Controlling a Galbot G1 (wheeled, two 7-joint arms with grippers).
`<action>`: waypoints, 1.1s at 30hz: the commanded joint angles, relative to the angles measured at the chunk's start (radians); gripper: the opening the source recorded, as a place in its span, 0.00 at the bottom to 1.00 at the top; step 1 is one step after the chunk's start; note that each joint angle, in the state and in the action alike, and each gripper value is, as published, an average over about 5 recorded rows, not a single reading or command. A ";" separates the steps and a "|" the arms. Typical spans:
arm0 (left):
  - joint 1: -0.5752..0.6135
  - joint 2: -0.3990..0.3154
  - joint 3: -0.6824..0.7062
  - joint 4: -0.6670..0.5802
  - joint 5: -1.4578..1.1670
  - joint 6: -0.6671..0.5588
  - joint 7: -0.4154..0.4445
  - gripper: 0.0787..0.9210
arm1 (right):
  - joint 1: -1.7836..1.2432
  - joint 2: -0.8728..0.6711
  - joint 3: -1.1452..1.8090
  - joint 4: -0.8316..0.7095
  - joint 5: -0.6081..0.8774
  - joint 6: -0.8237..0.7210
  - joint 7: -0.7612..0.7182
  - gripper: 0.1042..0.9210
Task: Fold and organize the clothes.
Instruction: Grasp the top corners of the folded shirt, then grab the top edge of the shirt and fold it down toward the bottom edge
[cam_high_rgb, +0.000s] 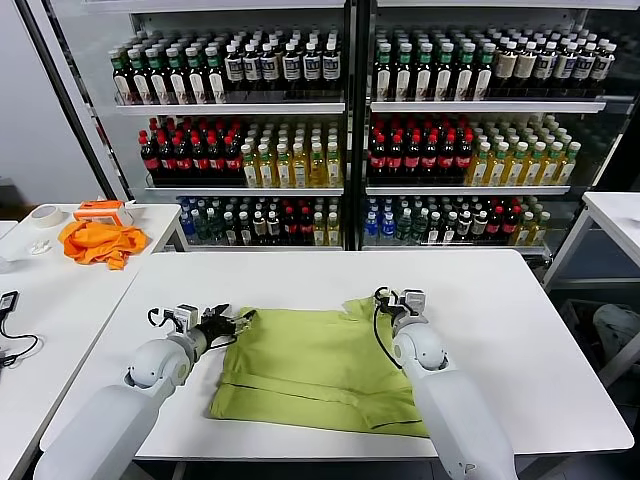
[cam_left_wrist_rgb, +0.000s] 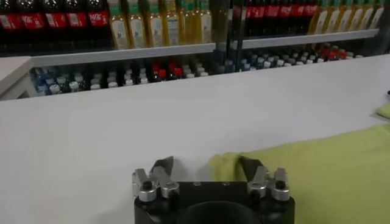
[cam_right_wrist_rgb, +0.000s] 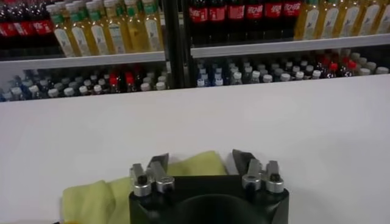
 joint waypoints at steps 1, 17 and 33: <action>0.016 -0.004 -0.009 -0.011 -0.007 0.002 0.013 0.59 | -0.001 0.000 -0.005 0.021 0.018 -0.005 0.006 0.47; 0.103 0.000 -0.059 -0.116 -0.055 -0.094 0.022 0.03 | -0.061 -0.091 -0.009 0.217 0.023 0.035 -0.075 0.00; 0.374 0.111 -0.163 -0.409 -0.110 -0.118 -0.030 0.00 | -0.426 -0.230 0.074 0.613 0.073 -0.010 -0.046 0.00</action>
